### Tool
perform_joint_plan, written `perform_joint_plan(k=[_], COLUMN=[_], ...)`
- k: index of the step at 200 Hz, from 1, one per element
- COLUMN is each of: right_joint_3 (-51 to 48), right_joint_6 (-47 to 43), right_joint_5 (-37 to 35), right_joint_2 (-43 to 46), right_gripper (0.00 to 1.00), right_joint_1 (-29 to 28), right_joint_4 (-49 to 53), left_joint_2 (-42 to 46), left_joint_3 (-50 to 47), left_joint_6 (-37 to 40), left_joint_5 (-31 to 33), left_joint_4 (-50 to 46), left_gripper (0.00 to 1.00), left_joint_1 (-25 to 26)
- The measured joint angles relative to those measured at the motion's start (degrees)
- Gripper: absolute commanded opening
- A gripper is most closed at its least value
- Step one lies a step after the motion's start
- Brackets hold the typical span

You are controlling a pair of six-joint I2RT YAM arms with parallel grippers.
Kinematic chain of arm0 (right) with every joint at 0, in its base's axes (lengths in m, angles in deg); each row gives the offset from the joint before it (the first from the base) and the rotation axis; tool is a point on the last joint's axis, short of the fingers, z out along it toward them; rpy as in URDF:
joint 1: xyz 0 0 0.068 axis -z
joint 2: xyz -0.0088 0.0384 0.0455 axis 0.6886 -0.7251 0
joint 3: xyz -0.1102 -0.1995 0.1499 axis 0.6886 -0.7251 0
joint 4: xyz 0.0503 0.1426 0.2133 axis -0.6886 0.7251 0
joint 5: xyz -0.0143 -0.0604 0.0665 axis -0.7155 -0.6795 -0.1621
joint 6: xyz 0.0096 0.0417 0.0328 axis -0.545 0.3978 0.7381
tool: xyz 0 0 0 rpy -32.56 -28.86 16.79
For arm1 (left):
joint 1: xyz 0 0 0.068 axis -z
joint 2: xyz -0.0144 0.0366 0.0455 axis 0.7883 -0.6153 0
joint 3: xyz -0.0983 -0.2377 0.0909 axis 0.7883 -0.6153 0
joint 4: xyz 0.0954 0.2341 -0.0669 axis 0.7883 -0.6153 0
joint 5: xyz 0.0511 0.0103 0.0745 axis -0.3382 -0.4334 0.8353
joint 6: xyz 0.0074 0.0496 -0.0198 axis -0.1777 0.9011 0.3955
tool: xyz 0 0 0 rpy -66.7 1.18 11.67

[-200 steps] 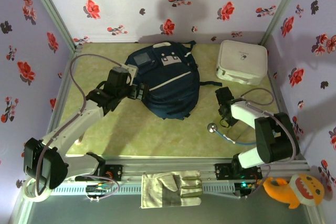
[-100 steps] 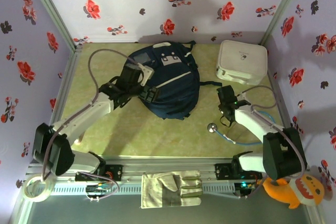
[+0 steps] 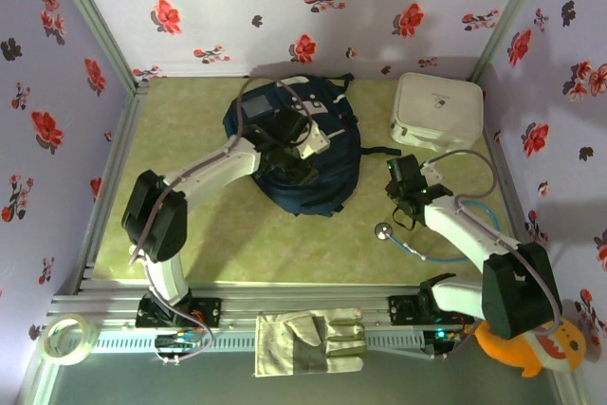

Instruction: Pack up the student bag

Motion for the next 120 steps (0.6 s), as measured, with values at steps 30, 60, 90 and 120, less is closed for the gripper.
perform_joint_plan(k=[30,60,90,120], right_joint_3=[-0.5,-1.5,-1.7,-1.7], right_joint_6=[-0.4,-0.5,-0.6,-1.0], right_joint_5=[0.9,1.7,2.2,2.3], right_joint_2=[0.8,1.1,1.2,1.7], right_gripper=[0.28,0.28,0.28,0.28], right_joint_1=[0.0,0.0,0.0,0.0], right_joint_4=[-1.3,-2.9,-3.6,-4.1], left_joint_2=[-4.0,-7.5,-9.7,-9.9], left_joint_3=[3.9,8.2,11.7,14.0], left_joint_6=[2.6,4.1,5.1,5.0], left_joint_5=[2.6,5.7,6.9,7.1], left_joint_4=[-2.0,-4.6,-7.9,-10.8], left_gripper=[0.58,0.47,0.31,0.22], left_joint_1=[0.9,0.9,1.1,1.4])
